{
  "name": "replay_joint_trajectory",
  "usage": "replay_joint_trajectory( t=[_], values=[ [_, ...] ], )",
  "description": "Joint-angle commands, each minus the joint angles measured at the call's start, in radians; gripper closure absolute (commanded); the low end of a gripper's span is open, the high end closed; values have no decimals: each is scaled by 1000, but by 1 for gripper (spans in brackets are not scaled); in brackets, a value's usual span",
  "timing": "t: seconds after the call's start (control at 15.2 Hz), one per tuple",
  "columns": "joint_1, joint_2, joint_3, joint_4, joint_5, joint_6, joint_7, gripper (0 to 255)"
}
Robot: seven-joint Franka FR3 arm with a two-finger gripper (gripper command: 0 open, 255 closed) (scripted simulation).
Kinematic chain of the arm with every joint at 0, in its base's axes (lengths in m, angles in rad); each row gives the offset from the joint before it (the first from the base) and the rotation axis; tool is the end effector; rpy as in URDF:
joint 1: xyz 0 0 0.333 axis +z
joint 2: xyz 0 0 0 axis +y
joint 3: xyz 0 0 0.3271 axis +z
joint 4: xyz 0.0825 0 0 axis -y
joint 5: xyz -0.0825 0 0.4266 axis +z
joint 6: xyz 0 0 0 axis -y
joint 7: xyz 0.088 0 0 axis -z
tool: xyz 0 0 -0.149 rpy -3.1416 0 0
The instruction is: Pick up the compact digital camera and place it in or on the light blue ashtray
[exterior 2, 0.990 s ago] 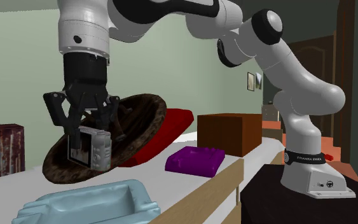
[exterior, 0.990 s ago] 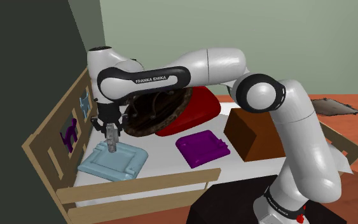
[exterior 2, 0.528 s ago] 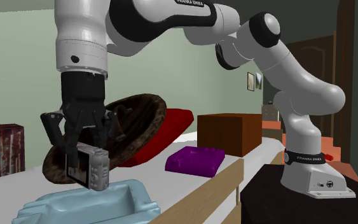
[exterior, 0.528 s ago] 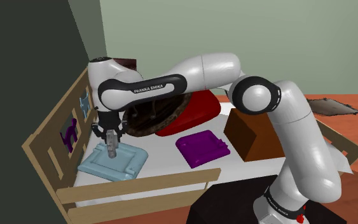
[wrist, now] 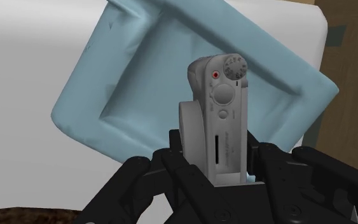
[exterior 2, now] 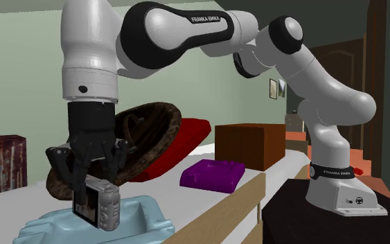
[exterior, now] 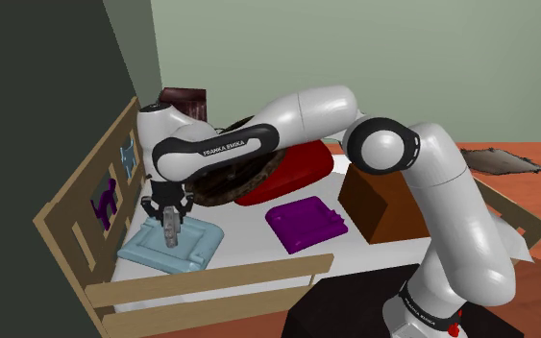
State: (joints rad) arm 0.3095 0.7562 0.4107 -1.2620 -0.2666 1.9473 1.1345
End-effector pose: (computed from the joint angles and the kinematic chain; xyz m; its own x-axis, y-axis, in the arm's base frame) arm 0.6499 0.4429 0.2807 0.9150 -0.4022 -0.0333 -0.4025 -0.9154 -0.0027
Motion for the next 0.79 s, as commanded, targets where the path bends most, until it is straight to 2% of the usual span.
replay_joint_trajectory(
  t=[0.0,0.4,0.46,0.73],
  values=[
    [0,3,-1,-2,-1,6,1,255],
    [1,3,-1,-2,-1,6,1,255],
    [1,3,-1,-3,-1,7,1,0],
    [1,3,-1,-2,-1,6,1,0]
  ],
)
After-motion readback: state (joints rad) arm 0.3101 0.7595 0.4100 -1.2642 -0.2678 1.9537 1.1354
